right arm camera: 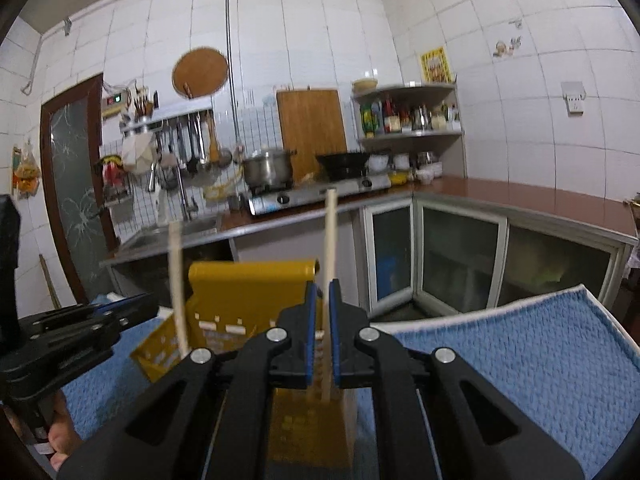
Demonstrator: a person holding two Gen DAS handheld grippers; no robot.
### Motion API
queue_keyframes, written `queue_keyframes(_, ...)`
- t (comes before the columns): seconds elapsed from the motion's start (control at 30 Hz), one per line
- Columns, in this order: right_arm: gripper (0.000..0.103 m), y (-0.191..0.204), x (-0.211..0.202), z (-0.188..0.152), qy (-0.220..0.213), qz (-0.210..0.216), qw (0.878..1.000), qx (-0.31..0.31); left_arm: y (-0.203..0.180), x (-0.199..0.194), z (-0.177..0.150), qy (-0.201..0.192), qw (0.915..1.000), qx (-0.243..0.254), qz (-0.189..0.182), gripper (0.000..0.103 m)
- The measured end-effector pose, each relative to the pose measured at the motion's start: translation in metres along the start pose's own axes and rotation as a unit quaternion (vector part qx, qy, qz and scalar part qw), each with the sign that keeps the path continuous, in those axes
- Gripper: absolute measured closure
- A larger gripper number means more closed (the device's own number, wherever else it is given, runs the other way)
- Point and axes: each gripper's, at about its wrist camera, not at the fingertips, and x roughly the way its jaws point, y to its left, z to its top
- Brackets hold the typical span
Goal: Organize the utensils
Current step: 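Lower the left tool's chopstick into the holder and open it while the right tool releases its own, then move both open tools back down to the chopstick pile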
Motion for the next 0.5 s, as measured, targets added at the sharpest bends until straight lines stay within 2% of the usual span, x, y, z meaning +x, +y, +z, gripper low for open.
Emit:
queue_keyframes(0.07, 0.092, -0.001, -0.008, 0.001, 0.014, 0.002, 1.000, 0.007, 0.003, -0.009, -0.005, 0.010, 0.9999, -0.003, -0.002, 0.090)
queue_keyframes(0.1, 0.084, -0.002, -0.011, 0.002, 0.018, 0.001, 1.000, 0.009, 0.005, -0.016, -0.008, 0.018, 0.9998, -0.006, -0.004, 0.081)
queue_keyframes(0.13, 0.060, -0.003, -0.017, 0.003, 0.022, -0.002, 1.000, 0.012, 0.008, -0.023, -0.010, 0.023, 0.9997, -0.009, -0.003, 0.074)
queue_keyframes(0.17, 0.050, -0.003, -0.022, 0.003, 0.022, -0.002, 1.000, 0.013, 0.010, -0.028, -0.011, 0.026, 0.9996, -0.011, -0.001, 0.056)
queue_keyframes(0.2, 0.050, -0.003, -0.028, 0.004, 0.023, -0.004, 1.000, 0.010, 0.011, -0.033, -0.013, 0.028, 0.9995, -0.012, 0.001, 0.043)
queue_keyframes(0.3, 0.050, -0.001, -0.046, 0.001, 0.035, -0.017, 0.999, 0.005, 0.018, -0.054, -0.023, 0.031, 0.9994, -0.013, 0.007, 0.027)
queue_keyframes(0.33, 0.048, -0.001, -0.051, -0.002, 0.040, -0.022, 0.999, 0.006, 0.020, -0.060, -0.027, 0.036, 0.9992, -0.016, 0.004, 0.024)
queue_keyframes(0.4, 0.042, 0.001, -0.067, -0.012, 0.049, -0.034, 0.998, 0.008, 0.024, -0.071, -0.036, 0.050, 0.9985, -0.020, 0.001, 0.013)
queue_keyframes(0.5, 0.028, 0.007, -0.087, -0.027, 0.057, -0.041, 0.997, 0.014, 0.026, -0.087, -0.049, 0.054, 0.9981, -0.021, 0.020, 0.005)
